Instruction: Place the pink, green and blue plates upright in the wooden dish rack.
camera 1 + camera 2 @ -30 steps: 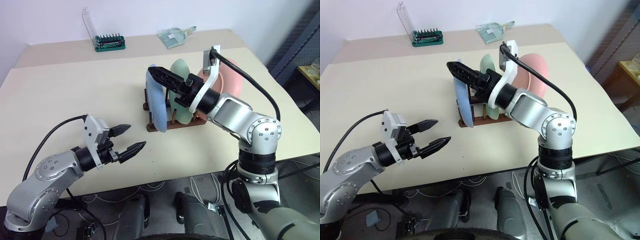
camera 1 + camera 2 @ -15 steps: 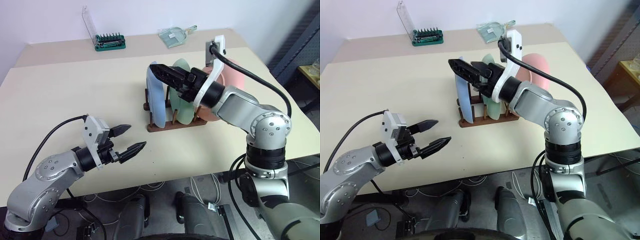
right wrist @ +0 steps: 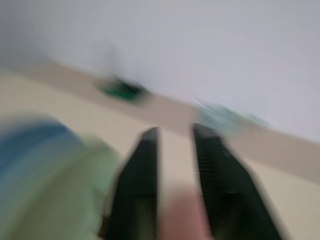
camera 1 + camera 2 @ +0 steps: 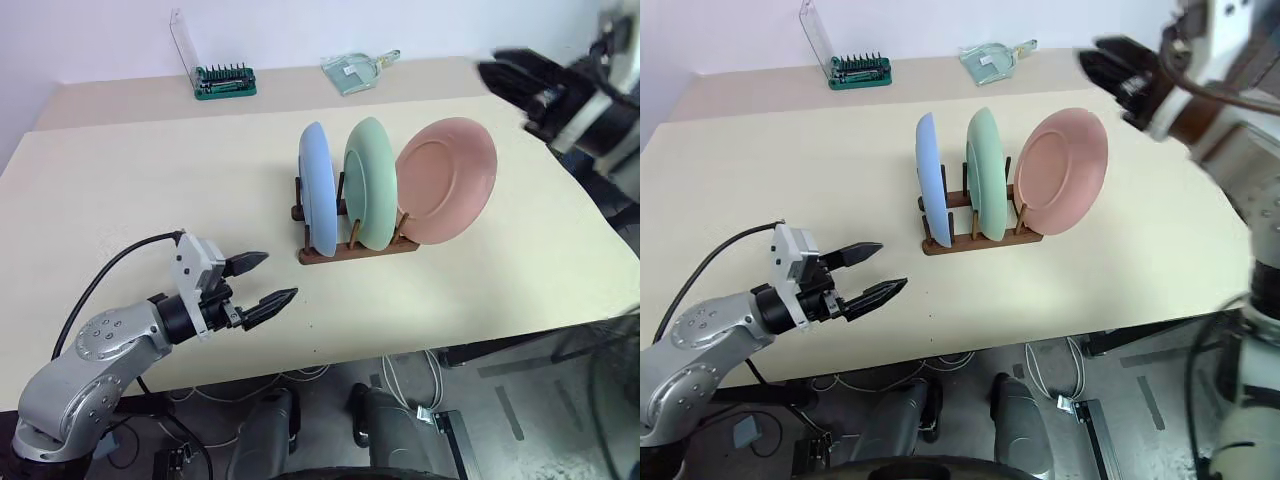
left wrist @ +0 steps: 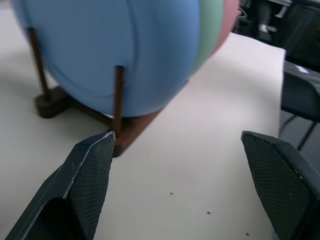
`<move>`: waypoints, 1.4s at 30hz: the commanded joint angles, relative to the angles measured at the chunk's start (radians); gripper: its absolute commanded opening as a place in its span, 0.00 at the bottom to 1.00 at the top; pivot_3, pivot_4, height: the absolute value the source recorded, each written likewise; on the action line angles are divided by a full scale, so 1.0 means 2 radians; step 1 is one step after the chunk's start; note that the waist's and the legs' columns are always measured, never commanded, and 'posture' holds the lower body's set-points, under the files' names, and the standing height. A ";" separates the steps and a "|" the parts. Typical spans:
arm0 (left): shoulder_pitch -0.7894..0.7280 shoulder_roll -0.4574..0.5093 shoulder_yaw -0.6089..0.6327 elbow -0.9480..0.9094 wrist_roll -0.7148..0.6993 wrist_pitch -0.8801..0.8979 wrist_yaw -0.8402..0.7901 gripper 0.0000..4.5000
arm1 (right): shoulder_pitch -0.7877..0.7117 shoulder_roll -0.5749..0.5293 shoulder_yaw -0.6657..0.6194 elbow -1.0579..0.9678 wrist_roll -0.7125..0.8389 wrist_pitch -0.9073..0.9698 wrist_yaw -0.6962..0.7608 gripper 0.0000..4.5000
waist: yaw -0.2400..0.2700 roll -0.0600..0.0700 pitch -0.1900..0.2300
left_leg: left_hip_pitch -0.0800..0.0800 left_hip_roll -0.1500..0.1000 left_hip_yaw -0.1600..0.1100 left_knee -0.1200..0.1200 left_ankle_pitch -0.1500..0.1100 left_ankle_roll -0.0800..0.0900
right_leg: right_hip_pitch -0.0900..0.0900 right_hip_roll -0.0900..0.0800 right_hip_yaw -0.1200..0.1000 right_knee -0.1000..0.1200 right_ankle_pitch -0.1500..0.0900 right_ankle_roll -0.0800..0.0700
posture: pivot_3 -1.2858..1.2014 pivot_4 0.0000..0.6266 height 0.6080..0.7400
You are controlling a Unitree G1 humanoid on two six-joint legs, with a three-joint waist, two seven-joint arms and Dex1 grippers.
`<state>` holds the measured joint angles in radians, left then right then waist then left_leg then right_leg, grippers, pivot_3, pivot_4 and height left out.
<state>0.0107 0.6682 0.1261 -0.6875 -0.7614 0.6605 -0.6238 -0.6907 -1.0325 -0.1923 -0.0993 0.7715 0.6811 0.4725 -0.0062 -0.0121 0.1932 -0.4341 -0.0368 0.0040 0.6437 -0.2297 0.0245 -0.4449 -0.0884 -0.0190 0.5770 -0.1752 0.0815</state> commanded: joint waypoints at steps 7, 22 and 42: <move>-0.050 0.001 -0.042 0.006 0.014 -0.008 -0.024 0.93 | 0.117 -0.057 0.014 -0.033 -0.154 -0.080 0.085 0.01 | -0.001 0.000 0.000 | 0.000 0.001 0.000 0.001 0.000 0.000 | 0.000 0.000 -0.001 0.001 0.000 0.000 | 0.52 0.24 1.00; -0.030 -0.005 -0.029 0.000 0.023 -0.013 -0.018 0.93 | 0.100 0.005 0.037 -0.085 -0.177 -0.086 0.147 0.01 | 0.002 0.000 0.000 | 0.000 0.000 0.000 0.002 0.000 0.000 | 0.001 0.000 -0.002 0.002 0.000 0.001 | 0.52 0.24 1.00; 0.033 0.011 0.111 0.125 0.119 -0.107 0.006 0.93 | 0.140 0.083 -0.008 0.142 -0.236 -0.220 0.151 0.01 | 0.009 0.000 0.000 | 0.001 0.000 0.000 0.002 0.000 0.000 | 0.001 0.001 -0.003 0.003 0.001 0.000 | 0.52 0.24 1.00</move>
<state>0.0777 0.6800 0.3019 -0.4405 -0.5496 0.4896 -0.6099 -0.4068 -0.8742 -0.1706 0.1614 0.2826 0.2849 0.7594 0.0110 -0.0112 0.1934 -0.4313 -0.0361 0.0042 0.6486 -0.2295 0.0249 -0.4423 -0.0872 -0.0245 0.5820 -0.1741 0.0821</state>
